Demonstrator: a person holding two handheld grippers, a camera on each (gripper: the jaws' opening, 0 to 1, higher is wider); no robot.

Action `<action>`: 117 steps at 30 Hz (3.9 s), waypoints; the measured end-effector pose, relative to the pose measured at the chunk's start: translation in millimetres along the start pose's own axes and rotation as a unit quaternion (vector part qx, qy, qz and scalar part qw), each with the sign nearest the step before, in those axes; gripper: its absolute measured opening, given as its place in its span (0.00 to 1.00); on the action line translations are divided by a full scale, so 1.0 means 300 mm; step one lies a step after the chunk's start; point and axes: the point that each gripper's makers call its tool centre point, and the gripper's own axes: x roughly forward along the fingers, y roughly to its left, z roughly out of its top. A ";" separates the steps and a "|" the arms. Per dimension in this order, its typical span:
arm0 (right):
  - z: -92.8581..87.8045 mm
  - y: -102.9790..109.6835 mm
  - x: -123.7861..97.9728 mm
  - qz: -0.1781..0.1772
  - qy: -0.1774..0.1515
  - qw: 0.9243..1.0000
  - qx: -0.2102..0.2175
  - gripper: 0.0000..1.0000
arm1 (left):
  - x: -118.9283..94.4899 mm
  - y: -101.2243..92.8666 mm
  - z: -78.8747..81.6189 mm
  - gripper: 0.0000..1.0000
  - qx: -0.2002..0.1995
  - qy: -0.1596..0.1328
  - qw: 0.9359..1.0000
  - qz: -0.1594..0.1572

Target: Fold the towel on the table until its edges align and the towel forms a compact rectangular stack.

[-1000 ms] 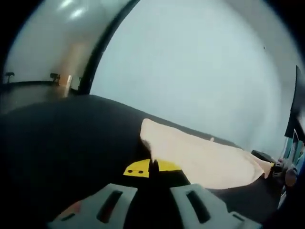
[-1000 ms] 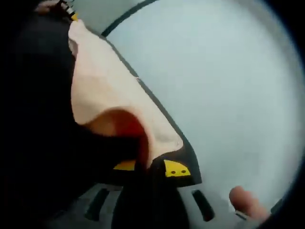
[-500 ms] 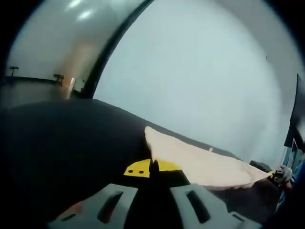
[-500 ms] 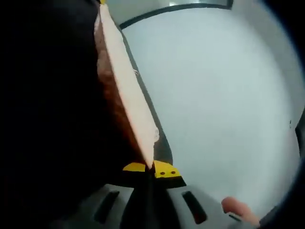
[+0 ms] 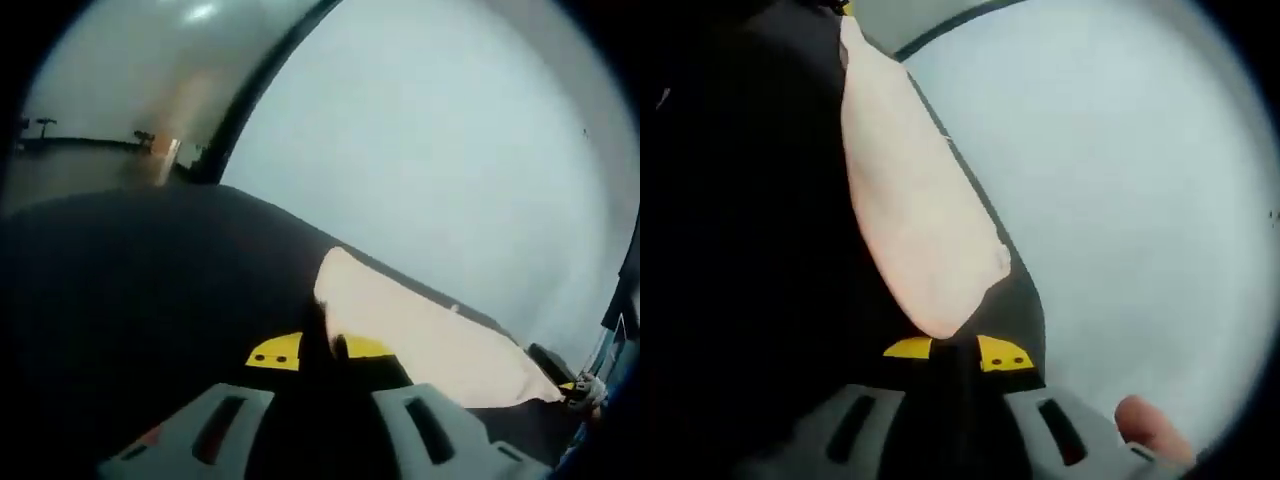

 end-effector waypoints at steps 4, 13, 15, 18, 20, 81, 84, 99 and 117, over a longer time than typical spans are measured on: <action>0.020 0.022 -0.040 0.020 0.006 1.000 -0.004 0.19 | -0.020 0.012 -0.005 0.20 -0.013 0.008 1.000 -0.006; 0.098 0.087 -0.063 0.020 -0.024 0.995 -0.098 0.15 | -0.027 -0.055 -0.019 0.24 0.019 0.021 0.999 -0.040; 0.108 0.092 -0.054 0.016 -0.029 0.993 -0.112 0.14 | -0.033 -0.055 0.003 0.24 0.092 0.017 0.995 -0.041; 0.111 0.109 -0.034 0.019 -0.021 0.990 -0.142 0.11 | -0.061 -0.076 0.006 0.24 0.269 0.034 0.961 -0.043; 0.118 0.114 -0.028 0.021 -0.021 0.988 -0.150 0.09 | -0.075 -0.049 0.034 0.23 0.347 0.037 0.937 -0.021; 0.087 0.050 -0.056 0.075 -0.039 0.994 -0.063 0.01 | -0.155 -0.131 -0.011 0.00 0.800 0.117 0.588 -0.019; 0.111 0.045 -0.063 0.080 -0.045 0.994 -0.054 0.01 | -0.150 -0.119 -0.019 0.00 0.798 0.119 0.591 -0.014; 0.179 0.023 -0.094 0.131 -0.088 0.980 0.120 0.14 | -0.153 -0.090 -0.063 0.01 0.784 0.112 0.610 -0.012; 0.103 0.090 -0.062 0.080 -0.038 0.992 -0.089 0.12 | -0.134 -0.069 -0.058 0.10 0.795 0.092 0.600 0.015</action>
